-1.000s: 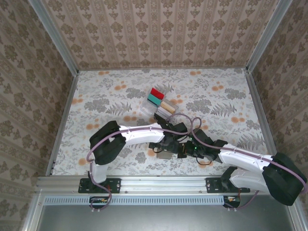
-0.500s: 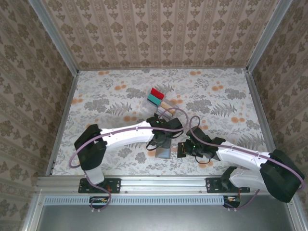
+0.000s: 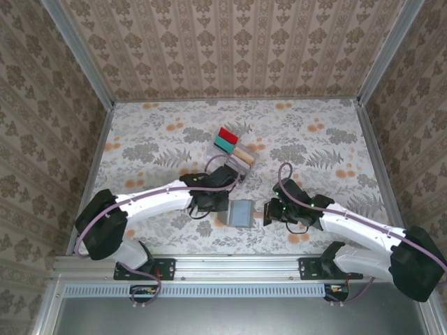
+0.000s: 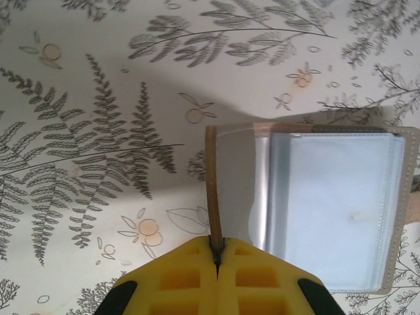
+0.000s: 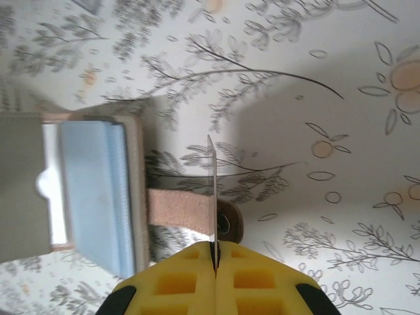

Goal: Put the credit cards into the card holder
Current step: Flip over the card slot on the card holder.

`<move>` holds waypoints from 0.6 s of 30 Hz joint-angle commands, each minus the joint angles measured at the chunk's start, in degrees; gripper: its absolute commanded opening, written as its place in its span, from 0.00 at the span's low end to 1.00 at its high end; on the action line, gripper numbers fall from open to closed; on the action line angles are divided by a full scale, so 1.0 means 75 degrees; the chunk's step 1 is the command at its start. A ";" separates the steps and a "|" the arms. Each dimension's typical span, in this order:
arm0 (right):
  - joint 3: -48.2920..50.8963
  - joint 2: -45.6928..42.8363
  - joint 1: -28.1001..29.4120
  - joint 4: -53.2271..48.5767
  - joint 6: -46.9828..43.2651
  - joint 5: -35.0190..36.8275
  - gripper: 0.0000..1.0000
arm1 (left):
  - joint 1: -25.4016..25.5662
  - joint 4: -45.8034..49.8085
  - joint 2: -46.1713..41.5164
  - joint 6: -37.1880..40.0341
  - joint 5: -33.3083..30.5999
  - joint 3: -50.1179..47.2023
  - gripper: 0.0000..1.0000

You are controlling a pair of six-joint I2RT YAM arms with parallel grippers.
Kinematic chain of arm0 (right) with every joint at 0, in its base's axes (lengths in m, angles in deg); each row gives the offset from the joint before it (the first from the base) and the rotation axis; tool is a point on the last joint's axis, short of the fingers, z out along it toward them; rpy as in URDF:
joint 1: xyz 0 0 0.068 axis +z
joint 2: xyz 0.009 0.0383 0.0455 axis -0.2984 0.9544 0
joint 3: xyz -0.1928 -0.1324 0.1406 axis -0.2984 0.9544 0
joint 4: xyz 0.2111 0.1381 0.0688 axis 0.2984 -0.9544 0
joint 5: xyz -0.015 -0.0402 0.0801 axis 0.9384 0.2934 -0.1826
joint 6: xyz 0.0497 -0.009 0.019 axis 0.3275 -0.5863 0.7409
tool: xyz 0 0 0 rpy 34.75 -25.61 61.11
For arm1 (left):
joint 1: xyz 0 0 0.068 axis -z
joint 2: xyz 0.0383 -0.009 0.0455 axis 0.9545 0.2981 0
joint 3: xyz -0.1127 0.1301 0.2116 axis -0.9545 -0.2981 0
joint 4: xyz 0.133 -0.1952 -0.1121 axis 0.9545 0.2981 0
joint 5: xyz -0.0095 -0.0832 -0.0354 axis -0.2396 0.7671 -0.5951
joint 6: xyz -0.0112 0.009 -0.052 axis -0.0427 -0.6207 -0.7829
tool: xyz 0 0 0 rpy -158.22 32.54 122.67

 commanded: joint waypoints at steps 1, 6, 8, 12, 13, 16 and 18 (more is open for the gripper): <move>-0.0371 -0.0107 -0.0032 0.0090 -0.0246 -0.0502 0.00 | -0.0318 -0.1304 -0.0511 -0.0255 0.0807 -0.0566 0.00; -0.0516 0.0223 0.0017 0.0883 -0.0007 -0.1082 0.00 | -0.0453 -0.1447 -0.0660 -0.0239 0.0982 -0.0814 0.00; -0.0595 0.0303 0.0056 0.0928 0.0123 -0.1005 0.00 | -0.0456 -0.1444 -0.0609 -0.0217 0.1010 -0.0822 0.00; -0.0793 0.0678 0.0109 0.0687 -0.0066 -0.0767 0.00 | -0.0460 -0.1436 -0.0485 -0.0193 0.1018 -0.0791 0.00; -0.0816 0.0823 0.0106 0.0626 -0.0069 -0.0665 0.00 | -0.0454 -0.1455 -0.0482 -0.0193 0.1019 -0.0790 0.00; -0.0712 0.1194 0.0109 0.0774 -0.0017 -0.0569 0.00 | -0.0466 -0.1429 -0.0426 -0.0181 0.1027 -0.0779 0.00; -0.0680 0.1377 0.0109 0.0843 -0.0045 -0.0561 0.00 | -0.0464 -0.1359 -0.0374 -0.0147 0.1041 -0.0744 0.00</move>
